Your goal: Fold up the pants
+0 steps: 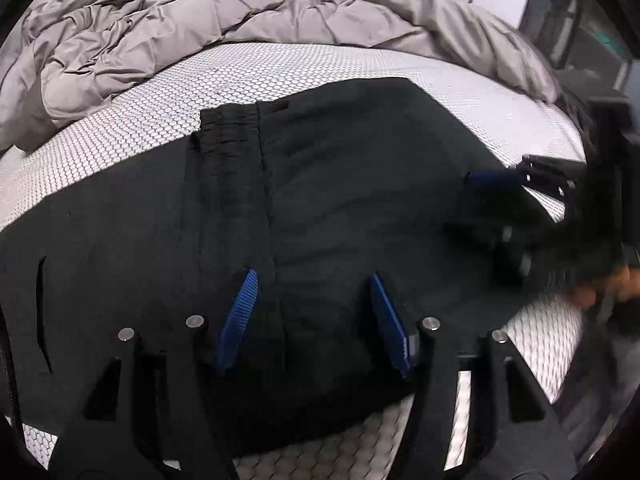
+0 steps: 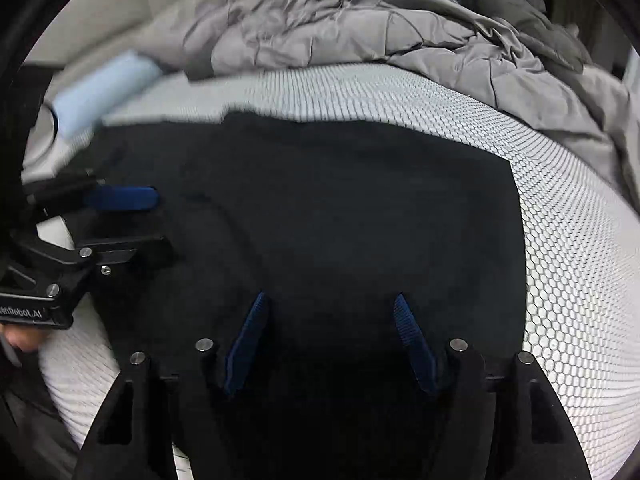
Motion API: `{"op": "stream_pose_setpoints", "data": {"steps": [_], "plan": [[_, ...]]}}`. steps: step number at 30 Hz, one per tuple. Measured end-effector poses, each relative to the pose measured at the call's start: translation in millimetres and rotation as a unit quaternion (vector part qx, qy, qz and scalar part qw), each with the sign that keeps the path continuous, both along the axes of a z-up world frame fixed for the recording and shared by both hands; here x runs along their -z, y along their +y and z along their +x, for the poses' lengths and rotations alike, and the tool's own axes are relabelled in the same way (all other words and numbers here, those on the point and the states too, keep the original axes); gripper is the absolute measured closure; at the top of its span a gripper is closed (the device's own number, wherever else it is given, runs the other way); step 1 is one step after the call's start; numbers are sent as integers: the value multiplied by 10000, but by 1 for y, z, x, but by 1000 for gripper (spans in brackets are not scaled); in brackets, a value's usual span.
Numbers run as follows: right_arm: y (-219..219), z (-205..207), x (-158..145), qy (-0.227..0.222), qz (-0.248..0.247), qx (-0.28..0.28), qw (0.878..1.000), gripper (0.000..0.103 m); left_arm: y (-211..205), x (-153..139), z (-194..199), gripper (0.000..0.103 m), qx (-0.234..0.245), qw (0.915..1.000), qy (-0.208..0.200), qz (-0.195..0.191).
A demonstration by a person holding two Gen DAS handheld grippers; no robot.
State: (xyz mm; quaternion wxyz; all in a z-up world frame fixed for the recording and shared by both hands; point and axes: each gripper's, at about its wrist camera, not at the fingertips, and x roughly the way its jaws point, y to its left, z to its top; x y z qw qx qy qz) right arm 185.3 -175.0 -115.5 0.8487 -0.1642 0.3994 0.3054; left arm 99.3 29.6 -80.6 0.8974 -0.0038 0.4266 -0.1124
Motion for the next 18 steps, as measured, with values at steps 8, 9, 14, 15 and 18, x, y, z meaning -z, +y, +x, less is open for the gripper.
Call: {"op": "stream_pose_setpoints", "data": {"steps": [8, 9, 14, 15, 18], "plan": [[-84, 7, -4, -175, -95, 898, 9958, 27, 54, -5, -60, 44, -662, 9964, -115, -523], [-89, 6, -6, -121, 20, 901, 9959, 27, 72, -9, -73, 44, -991, 9925, -179, -693], [-119, -11, -26, -185, 910, 1063, 9900, 19, 161, -26, -126, 29, -2759, 9473, -659, -1491], [-125, -15, -29, -134, 1177, 1109, 9867, 17, 177, -25, -134, 27, -3117, 9330, -745, -1638], [-131, -23, -35, -75, 1600, 1122, 9807, 17, 231, -8, -143, 27, -3871, 8927, -523, -2245]]}}
